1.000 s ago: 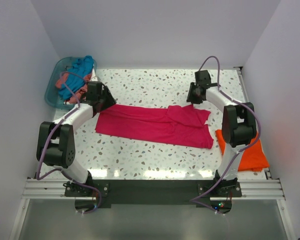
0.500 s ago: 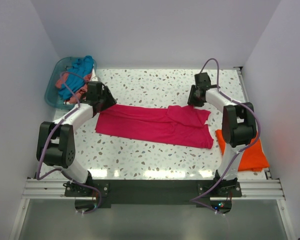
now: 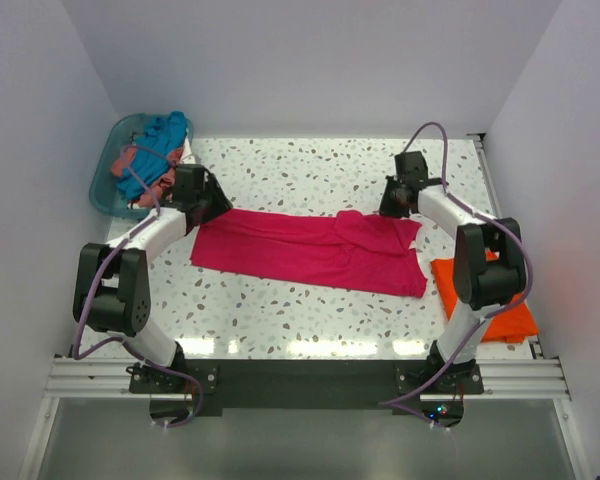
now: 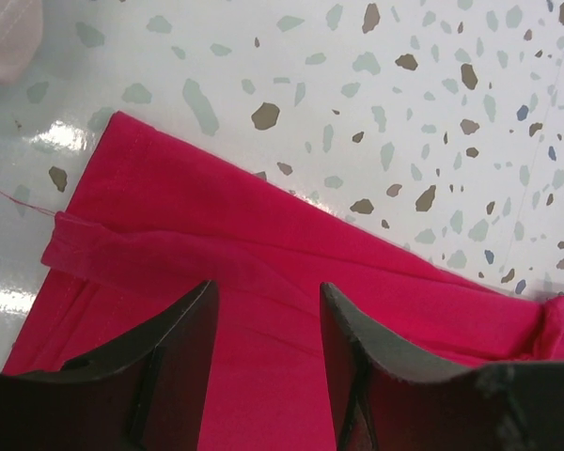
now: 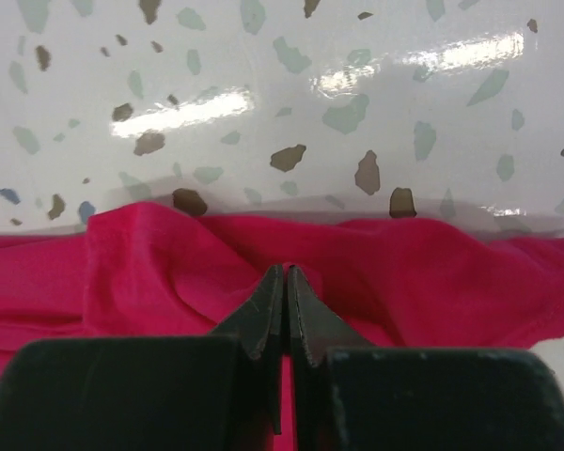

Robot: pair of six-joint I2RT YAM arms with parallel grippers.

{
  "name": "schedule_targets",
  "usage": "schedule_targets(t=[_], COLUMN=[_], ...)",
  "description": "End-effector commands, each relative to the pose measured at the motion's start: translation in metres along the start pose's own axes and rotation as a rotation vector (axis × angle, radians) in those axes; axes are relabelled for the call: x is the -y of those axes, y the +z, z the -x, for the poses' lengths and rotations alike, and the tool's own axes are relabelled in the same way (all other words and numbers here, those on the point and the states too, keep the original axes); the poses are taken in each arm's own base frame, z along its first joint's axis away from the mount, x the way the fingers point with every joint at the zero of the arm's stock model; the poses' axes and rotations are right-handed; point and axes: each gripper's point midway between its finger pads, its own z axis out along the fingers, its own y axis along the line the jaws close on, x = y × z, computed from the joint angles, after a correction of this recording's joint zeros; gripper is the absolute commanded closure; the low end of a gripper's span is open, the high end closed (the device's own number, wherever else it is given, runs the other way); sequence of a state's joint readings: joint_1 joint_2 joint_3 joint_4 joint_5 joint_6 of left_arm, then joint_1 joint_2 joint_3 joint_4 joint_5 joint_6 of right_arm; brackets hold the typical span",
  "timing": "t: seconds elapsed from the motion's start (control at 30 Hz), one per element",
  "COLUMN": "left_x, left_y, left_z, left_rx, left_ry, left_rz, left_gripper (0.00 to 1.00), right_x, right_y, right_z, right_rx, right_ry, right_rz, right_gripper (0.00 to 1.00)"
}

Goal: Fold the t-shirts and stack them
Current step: Fold the tshirt

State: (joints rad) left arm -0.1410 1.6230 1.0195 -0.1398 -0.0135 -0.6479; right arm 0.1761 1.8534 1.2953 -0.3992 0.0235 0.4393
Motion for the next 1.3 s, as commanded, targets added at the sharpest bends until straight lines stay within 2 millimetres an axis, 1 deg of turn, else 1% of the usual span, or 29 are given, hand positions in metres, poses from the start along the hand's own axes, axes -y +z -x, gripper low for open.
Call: schedule_targets(t=[0.0, 0.03, 0.07, 0.1, 0.13, 0.17, 0.2, 0.27, 0.3, 0.33, 0.37, 0.43, 0.47, 0.5, 0.53, 0.57, 0.63, 0.67, 0.83, 0.87, 0.9, 0.93, 0.97, 1.0, 1.07, 1.13, 1.2, 1.23, 1.27], left_x=[-0.004, -0.008, -0.012, -0.014, -0.017, -0.019, -0.022, -0.026, -0.028, -0.03, -0.031, -0.035, -0.037, -0.039, -0.04, -0.041, -0.045, -0.046, -0.05, -0.051, -0.052, -0.054, -0.055, -0.056, -0.057, -0.057, -0.055, -0.054, -0.052], left_y=[-0.004, -0.003, -0.003, -0.002, -0.001, -0.001, 0.001, 0.002, 0.003, 0.004, 0.004, 0.004, 0.004, 0.004, 0.004, 0.004, 0.004, 0.003, 0.002, 0.001, 0.0, 0.0, 0.0, 0.0, -0.001, -0.001, -0.002, -0.003, -0.004], left_z=[-0.002, -0.005, -0.005, -0.006, -0.01, -0.009, -0.011, -0.011, -0.012, -0.011, -0.011, -0.01, -0.01, -0.008, -0.009, -0.009, -0.009, -0.008, -0.006, -0.005, -0.005, -0.004, -0.003, -0.004, -0.002, -0.003, -0.001, -0.001, 0.001], left_rx=[0.012, 0.008, 0.009, 0.008, -0.002, 0.002, -0.003, -0.008, -0.01, -0.009, -0.012, -0.014, -0.012, -0.01, -0.012, -0.01, -0.012, -0.011, -0.005, -0.001, -0.002, 0.002, 0.004, 0.0, 0.004, 0.001, 0.005, 0.006, 0.009], left_ry=[-0.036, -0.041, -0.05, -0.068, -0.076, -0.086, -0.098, -0.112, -0.118, -0.125, -0.126, -0.134, -0.139, -0.143, -0.147, -0.149, -0.153, -0.16, -0.164, -0.166, -0.166, -0.169, -0.171, -0.174, -0.178, -0.178, -0.17, -0.168, -0.164], left_rz=[0.025, 0.041, 0.052, 0.058, 0.065, 0.066, 0.074, 0.081, 0.085, 0.086, 0.09, 0.096, 0.101, 0.104, 0.106, 0.108, 0.114, 0.115, 0.121, 0.123, 0.128, 0.13, 0.131, 0.133, 0.131, 0.121, 0.112, 0.106, 0.1], left_gripper=[0.49, 0.5, 0.5, 0.52, 0.53, 0.53, 0.53, 0.54, 0.54, 0.55, 0.55, 0.55, 0.55, 0.55, 0.55, 0.55, 0.55, 0.55, 0.55, 0.55, 0.55, 0.55, 0.55, 0.55, 0.55, 0.55, 0.53, 0.53, 0.52], right_x=[-0.021, -0.022, -0.019, -0.022, -0.023, -0.021, -0.021, -0.023, -0.02, -0.023, -0.02, -0.023, -0.023, -0.019, -0.022, -0.017, -0.018, -0.013, -0.007, -0.002, -0.002, -0.001, 0.003, 0.002, 0.008, 0.009, 0.011, 0.012, 0.01], right_y=[-0.044, -0.048, -0.049, -0.06, -0.063, -0.064, -0.073, -0.079, -0.078, -0.085, -0.083, -0.089, -0.09, -0.088, -0.092, -0.089, -0.09, -0.09, -0.092, -0.09, -0.093, -0.093, -0.091, -0.092, -0.09, -0.09, -0.092, -0.096, -0.1], right_z=[0.027, 0.026, 0.018, 0.02, 0.017, 0.009, 0.008, 0.001, -0.01, -0.012, -0.024, -0.034, -0.039, -0.051, -0.055, -0.068, -0.078, -0.087, -0.11, -0.119, -0.119, -0.122, -0.129, -0.129, -0.135, -0.138, -0.137, -0.133, -0.127], right_rx=[0.13, 0.136, 0.125, 0.147, 0.148, 0.136, 0.148, 0.148, 0.13, 0.141, 0.121, 0.124, 0.121, 0.102, 0.112, 0.09, 0.085, 0.075, 0.067, 0.053, 0.065, 0.065, 0.055, 0.068, 0.064, 0.065, 0.076, 0.093, 0.11], right_ry=[0.025, 0.027, 0.028, 0.026, 0.025, 0.027, 0.026, 0.02, 0.017, 0.012, 0.011, -0.006, -0.009, -0.013, -0.021, -0.022, -0.031, -0.027, -0.036, -0.036, -0.037, -0.038, -0.04, -0.043, -0.047, -0.053, -0.056, -0.056, -0.06], right_rz=[0.112, 0.124, 0.127, 0.146, 0.159, 0.163, 0.175, 0.199, 0.201, 0.218, 0.217, 0.235, 0.238, 0.232, 0.244, 0.236, 0.245, 0.237, 0.243, 0.234, 0.24, 0.243, 0.24, 0.248, 0.235, 0.237, 0.23, 0.227, 0.229], right_gripper=[1.0, 1.0, 1.0, 1.0, 1.0, 1.0, 1.0, 1.0, 1.0, 1.0, 1.0, 1.0, 1.0, 1.0, 1.0, 1.0, 1.0, 1.0, 1.0, 1.0, 1.0, 1.0, 1.0, 1.0, 1.0, 0.95, 0.78, 0.7, 0.61])
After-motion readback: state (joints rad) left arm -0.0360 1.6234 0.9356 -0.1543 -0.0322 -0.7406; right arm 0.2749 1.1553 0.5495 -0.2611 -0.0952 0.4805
